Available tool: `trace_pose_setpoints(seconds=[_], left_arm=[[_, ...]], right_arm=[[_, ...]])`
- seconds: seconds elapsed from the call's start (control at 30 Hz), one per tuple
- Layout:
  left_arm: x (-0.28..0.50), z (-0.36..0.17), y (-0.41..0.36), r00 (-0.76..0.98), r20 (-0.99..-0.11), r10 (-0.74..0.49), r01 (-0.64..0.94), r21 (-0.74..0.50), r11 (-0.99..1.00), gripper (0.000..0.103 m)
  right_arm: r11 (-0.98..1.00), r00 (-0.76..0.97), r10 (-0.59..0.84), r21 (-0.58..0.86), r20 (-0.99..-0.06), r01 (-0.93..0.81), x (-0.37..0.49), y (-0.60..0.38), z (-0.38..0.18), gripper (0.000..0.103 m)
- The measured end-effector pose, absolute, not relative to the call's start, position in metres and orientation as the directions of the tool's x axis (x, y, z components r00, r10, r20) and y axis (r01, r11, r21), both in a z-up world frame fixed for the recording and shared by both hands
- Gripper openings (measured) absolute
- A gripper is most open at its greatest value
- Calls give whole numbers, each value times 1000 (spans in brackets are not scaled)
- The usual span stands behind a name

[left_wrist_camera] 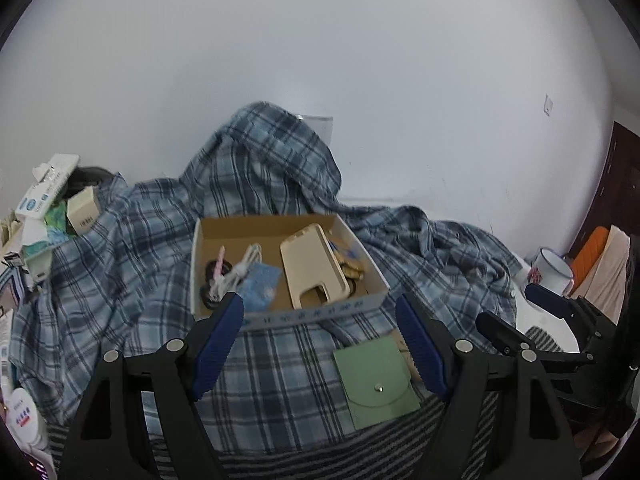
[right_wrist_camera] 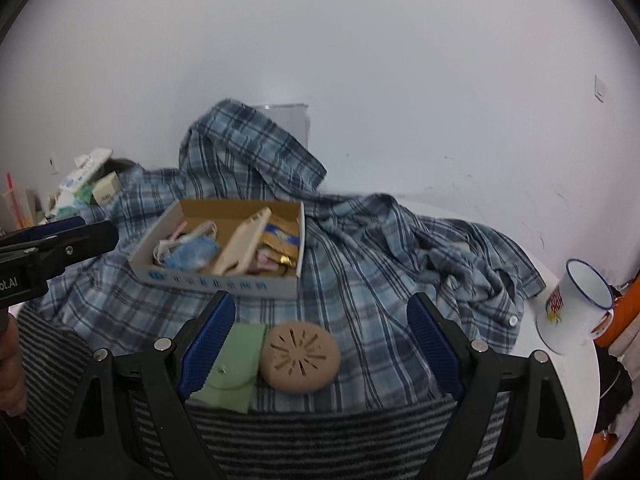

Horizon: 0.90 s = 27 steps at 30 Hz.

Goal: Organize soft objects
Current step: 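Lift both tools away from the box toward the green pouch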

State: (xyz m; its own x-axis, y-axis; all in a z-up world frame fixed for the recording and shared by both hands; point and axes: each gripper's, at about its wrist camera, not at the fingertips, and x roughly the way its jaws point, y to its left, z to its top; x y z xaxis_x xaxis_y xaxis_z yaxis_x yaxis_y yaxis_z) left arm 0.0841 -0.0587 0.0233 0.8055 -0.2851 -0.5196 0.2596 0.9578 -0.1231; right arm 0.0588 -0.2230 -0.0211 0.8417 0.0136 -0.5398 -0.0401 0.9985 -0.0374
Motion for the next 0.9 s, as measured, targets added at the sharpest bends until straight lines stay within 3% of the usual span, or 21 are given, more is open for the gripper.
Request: trace_pose_setpoints(seconds=[0.6, 0.67, 0.77, 0.9], left_arm=[[101, -30, -66, 746, -614, -256, 247, -102, 964, 86], [102, -35, -68, 743, -624, -244, 237, -96, 967, 87], [102, -38, -68, 746, -620, -243, 236, -96, 967, 93], [100, -37, -66, 759, -602, -248, 235, -102, 967, 103]], right_arm=[[999, 769, -23, -42, -639, -5, 64, -228, -72, 87], [999, 763, -26, -43, -646, -3, 65, -228, -75, 92], [999, 766, -26, -40, -643, 0, 65, -229, -75, 102], [1000, 761, -10, -21, -649, -4, 66, -232, -77, 102]])
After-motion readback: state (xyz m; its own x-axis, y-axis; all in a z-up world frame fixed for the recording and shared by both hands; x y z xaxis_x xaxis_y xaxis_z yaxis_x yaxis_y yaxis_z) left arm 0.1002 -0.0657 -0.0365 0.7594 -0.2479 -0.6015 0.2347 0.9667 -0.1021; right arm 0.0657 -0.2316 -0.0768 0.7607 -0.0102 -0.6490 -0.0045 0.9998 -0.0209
